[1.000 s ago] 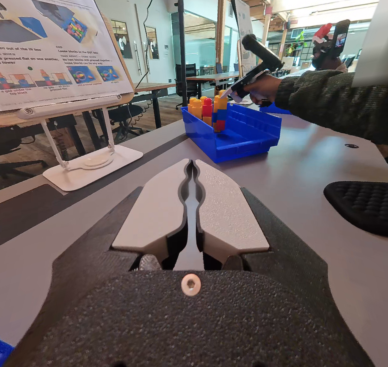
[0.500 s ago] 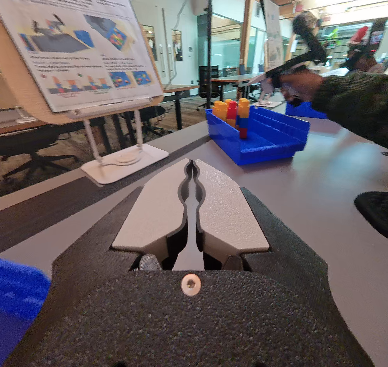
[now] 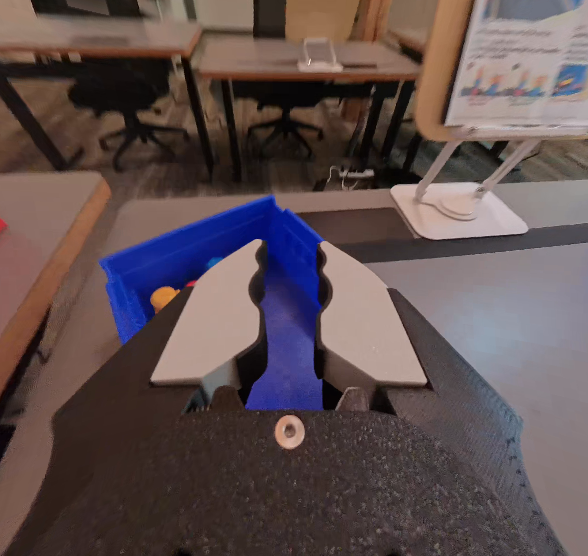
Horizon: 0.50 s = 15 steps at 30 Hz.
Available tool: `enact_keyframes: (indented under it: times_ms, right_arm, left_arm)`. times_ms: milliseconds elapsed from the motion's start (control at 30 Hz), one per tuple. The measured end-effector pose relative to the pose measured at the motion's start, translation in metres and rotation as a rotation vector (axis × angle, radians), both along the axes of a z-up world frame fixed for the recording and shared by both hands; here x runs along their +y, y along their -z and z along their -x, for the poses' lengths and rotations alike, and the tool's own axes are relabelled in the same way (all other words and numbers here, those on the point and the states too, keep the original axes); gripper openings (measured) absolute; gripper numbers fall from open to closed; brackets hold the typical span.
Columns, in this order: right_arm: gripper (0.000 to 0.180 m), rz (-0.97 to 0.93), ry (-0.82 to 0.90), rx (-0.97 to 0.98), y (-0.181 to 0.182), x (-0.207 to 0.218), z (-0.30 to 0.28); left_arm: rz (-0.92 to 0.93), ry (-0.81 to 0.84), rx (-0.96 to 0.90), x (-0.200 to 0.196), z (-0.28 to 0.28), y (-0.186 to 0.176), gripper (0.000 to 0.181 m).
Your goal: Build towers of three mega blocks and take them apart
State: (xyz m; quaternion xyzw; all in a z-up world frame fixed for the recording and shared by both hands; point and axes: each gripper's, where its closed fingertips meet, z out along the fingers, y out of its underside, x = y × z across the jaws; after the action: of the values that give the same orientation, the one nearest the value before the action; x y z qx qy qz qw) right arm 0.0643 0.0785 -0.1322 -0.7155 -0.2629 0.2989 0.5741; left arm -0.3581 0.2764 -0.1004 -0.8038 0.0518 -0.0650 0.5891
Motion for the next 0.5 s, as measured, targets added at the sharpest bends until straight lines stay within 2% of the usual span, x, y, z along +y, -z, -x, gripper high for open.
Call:
enact_keyframes:
  times_ms: [133, 233, 300, 367, 433, 500]
  right_arm:
    - [0.001, -0.048, -0.044, -0.006, 0.021, 0.003, 0.021]
    - [0.001, -0.034, -0.048, -0.039, 0.037, 0.002, 0.018]
    - [0.001, -0.029, -0.043, -0.035, 0.040, 0.002, 0.014]
    - [0.001, -0.017, -0.045, -0.013, 0.040, 0.003, 0.011]
    - [0.001, -0.008, -0.052, 0.002, 0.041, 0.004, 0.012]
    - [0.001, -0.005, -0.055, -0.009, 0.043, 0.004, 0.012]
  left_arm:
    - [0.198, -0.172, 0.057, 0.041, 0.024, 0.068, 0.051]
    - [0.373, -0.287, 0.090, 0.057, 0.045, 0.129, 0.061]
    - [0.457, -0.337, 0.115, 0.061, 0.055, 0.157, 0.062]
    - [0.475, -0.374, 0.181, 0.068, 0.064, 0.166, 0.059]
    - [0.499, -0.377, 0.272, 0.074, 0.070, 0.167, 0.041]
    - [0.543, -0.355, 0.312, 0.076, 0.072, 0.168, 0.035]
